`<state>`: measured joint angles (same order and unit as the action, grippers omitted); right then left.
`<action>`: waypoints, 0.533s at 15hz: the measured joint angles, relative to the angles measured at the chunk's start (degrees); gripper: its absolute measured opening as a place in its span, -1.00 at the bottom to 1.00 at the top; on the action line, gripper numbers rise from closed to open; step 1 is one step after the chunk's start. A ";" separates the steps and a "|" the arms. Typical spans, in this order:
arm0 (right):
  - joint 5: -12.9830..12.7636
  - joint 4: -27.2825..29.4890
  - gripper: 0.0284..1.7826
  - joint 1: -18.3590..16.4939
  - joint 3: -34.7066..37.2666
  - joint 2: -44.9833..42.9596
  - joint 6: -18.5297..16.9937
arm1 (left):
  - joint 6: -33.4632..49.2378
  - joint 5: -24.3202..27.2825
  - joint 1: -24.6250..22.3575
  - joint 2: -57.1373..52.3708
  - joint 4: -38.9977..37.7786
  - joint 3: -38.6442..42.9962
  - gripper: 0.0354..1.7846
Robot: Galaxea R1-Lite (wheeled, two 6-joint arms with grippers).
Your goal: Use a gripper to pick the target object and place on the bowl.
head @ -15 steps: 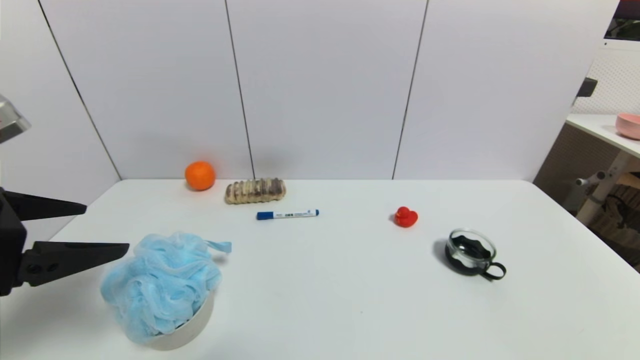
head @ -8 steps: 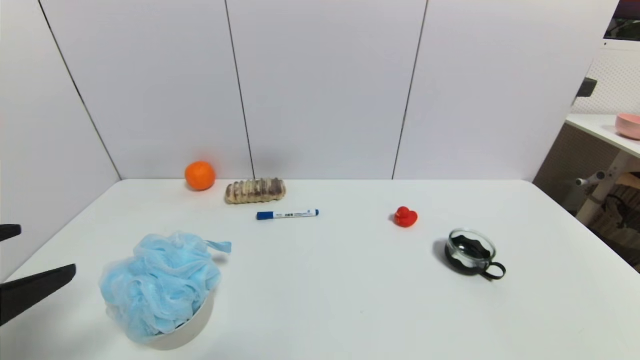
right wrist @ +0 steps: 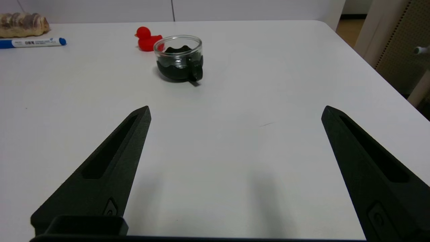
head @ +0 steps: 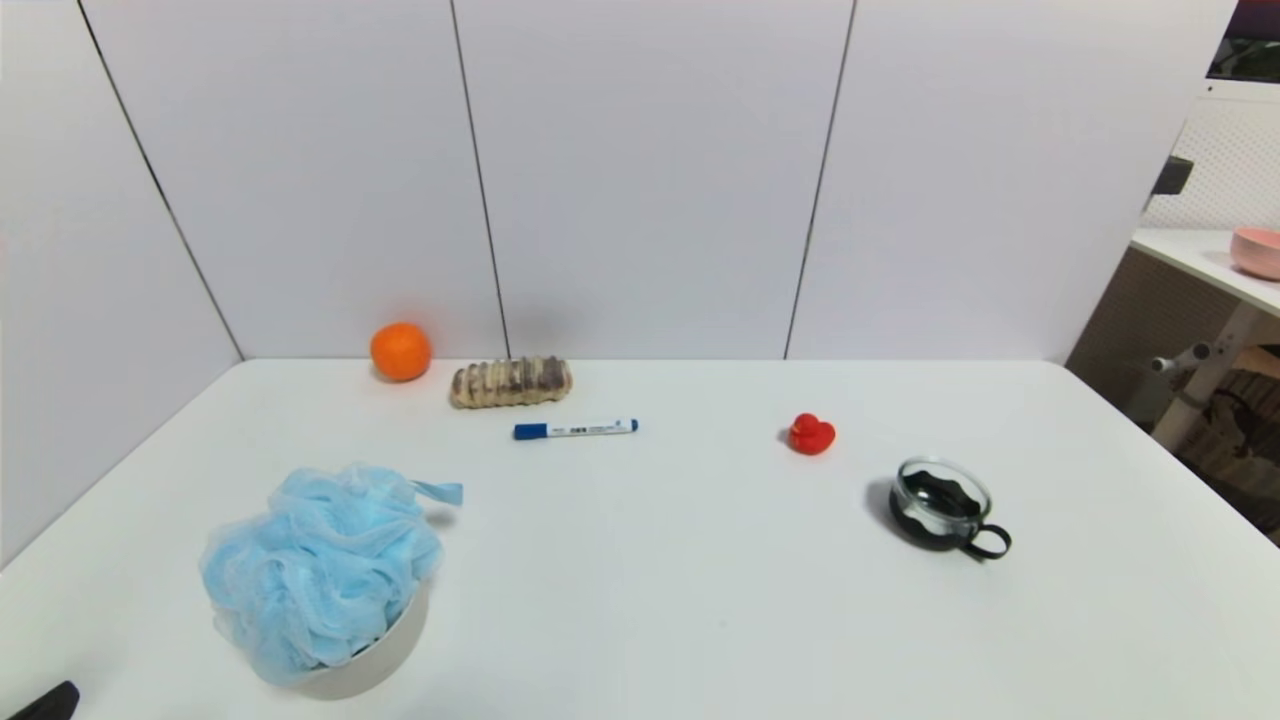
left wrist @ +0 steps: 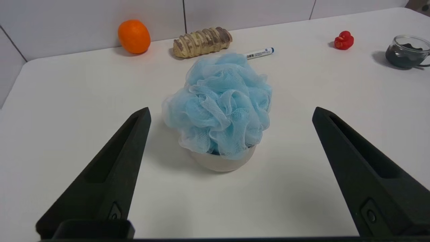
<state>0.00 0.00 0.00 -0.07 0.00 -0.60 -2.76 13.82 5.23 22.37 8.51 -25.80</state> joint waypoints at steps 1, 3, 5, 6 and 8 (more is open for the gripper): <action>0.00 0.00 0.97 0.00 0.00 0.00 -0.02 | 0.01 0.04 -0.22 -1.60 -0.55 1.22 0.90; -0.02 0.02 0.97 0.00 0.00 0.00 0.00 | 0.39 0.06 -0.68 -4.21 -1.23 3.43 0.90; 0.00 0.00 0.97 0.00 0.00 0.00 0.00 | 0.56 0.15 -0.85 -5.56 -4.38 4.96 0.90; 0.00 0.00 0.97 0.00 0.00 0.00 -0.02 | 0.55 0.21 -1.05 -5.91 -5.29 5.29 0.90; 0.00 0.00 0.97 0.00 0.00 0.00 -0.02 | 0.44 0.43 -3.08 -6.06 -5.81 5.40 0.90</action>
<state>0.00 0.00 0.00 -0.07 0.00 -0.62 -2.32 14.25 2.15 16.31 2.69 -20.39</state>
